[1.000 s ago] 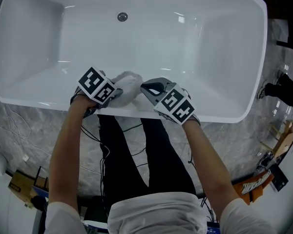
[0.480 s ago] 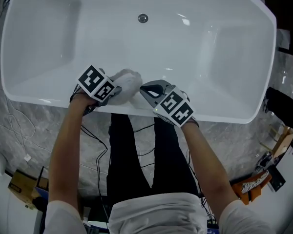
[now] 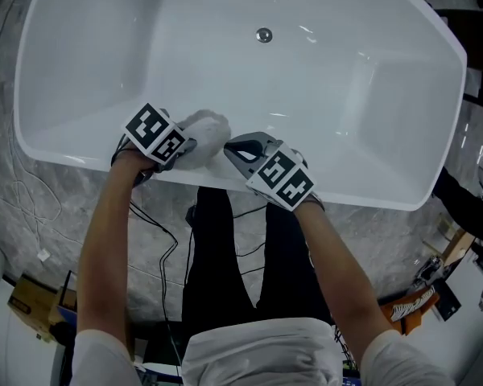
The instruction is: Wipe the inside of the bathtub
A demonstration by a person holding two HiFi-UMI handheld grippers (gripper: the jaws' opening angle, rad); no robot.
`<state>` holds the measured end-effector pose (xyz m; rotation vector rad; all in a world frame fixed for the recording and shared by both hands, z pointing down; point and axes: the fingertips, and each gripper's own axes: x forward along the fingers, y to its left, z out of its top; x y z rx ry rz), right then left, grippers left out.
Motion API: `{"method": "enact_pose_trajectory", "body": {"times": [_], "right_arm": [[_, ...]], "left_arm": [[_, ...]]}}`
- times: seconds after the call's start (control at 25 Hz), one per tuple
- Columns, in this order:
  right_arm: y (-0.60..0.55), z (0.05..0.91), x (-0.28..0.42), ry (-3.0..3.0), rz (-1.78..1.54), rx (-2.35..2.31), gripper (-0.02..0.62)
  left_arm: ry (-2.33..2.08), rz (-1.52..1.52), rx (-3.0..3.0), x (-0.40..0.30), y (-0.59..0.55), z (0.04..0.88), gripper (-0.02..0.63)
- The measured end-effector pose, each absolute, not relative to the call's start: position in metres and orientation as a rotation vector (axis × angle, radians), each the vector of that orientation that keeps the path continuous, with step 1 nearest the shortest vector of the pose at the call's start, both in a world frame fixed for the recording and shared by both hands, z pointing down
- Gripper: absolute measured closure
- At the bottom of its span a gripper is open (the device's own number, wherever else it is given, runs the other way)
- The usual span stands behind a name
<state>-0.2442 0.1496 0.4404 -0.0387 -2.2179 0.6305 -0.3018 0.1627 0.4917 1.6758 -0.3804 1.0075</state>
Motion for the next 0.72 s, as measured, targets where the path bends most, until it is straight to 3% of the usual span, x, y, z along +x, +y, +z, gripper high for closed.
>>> {"method": "enact_pose_trajectory", "body": {"times": [0.72], "right_arm": [[0.181,0.437,-0.382,-2.234,0.582,-0.167,0.577]], "left_arm": [[-0.447,1.041,1.649,-0.443,0.178,0.499,0.509]]}}
